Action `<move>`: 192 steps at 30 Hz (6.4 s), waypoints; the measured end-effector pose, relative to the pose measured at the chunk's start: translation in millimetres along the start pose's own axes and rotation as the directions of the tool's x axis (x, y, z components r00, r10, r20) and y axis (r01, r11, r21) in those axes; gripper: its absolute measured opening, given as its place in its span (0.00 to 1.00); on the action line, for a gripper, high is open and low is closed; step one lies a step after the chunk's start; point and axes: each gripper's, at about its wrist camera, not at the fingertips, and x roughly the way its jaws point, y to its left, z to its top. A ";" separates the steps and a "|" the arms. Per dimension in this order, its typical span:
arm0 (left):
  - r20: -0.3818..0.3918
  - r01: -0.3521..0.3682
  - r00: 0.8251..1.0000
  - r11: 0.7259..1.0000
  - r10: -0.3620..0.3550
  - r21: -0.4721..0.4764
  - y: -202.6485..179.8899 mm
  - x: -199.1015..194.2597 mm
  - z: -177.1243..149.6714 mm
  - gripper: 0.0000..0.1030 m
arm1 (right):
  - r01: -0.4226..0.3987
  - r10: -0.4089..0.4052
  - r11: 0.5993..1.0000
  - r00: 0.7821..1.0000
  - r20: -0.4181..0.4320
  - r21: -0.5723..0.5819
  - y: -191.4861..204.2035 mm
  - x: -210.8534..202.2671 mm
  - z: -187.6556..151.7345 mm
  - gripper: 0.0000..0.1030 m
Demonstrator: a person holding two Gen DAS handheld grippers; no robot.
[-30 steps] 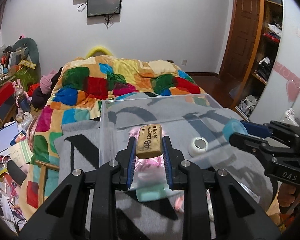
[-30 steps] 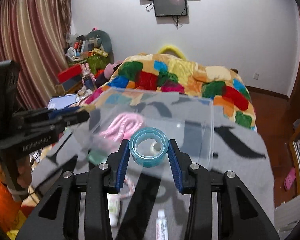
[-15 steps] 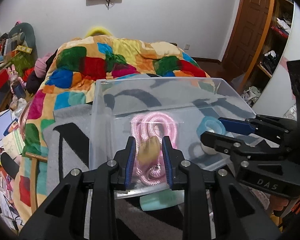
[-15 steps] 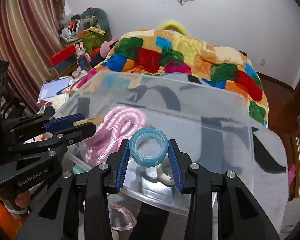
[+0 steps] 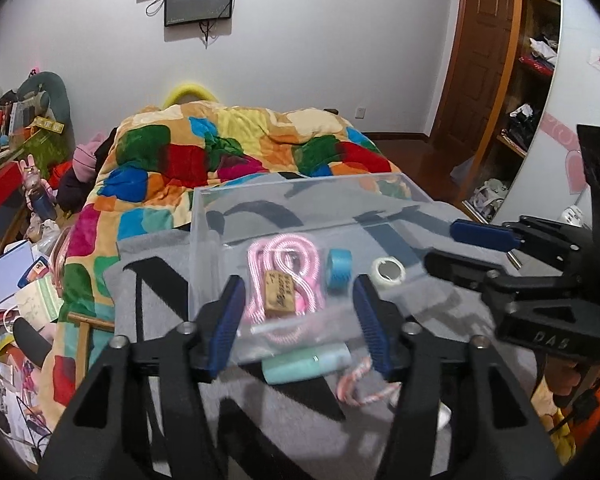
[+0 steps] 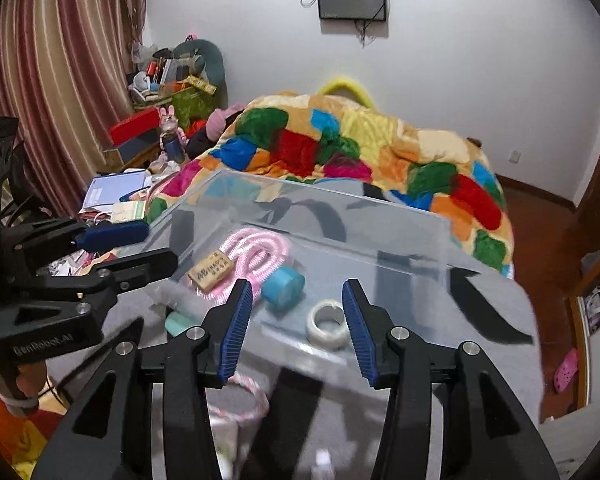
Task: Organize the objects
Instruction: 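Carry the white pill bottle with the left gripper while the right carries toothpaste into box, then carry the mint-green cylinder with the left gripper while the right carries the bracelet into box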
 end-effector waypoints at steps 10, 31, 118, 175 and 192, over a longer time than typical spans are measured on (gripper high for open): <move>-0.086 0.068 0.994 0.998 -0.069 -0.007 -31.8 2.1 -44.3 0.60 | 0.062 -0.062 0.998 0.998 -0.004 0.007 -11.1 -34.7 -57.2 0.43; -0.166 0.157 0.975 0.987 -0.148 0.039 -80.9 21.8 -84.7 0.28 | 0.011 -0.003 0.995 0.997 -0.082 0.099 -20.9 -18.2 -124.0 0.15; -0.276 -0.016 0.961 0.997 -0.007 -0.081 -12.2 61.9 -49.4 0.84 | -0.028 0.026 1.000 0.993 -0.119 -0.012 -10.8 22.6 -75.1 0.07; -0.013 -0.005 1.000 0.999 0.006 0.041 -19.9 18.3 7.9 0.76 | 0.003 -0.003 1.000 1.000 0.012 -0.005 -19.1 -5.9 -7.5 0.48; 0.161 0.010 0.987 1.000 -0.012 0.015 -16.7 -27.4 -32.7 0.92 | -0.012 0.001 0.999 0.981 0.194 0.051 0.9 -47.7 -39.8 0.80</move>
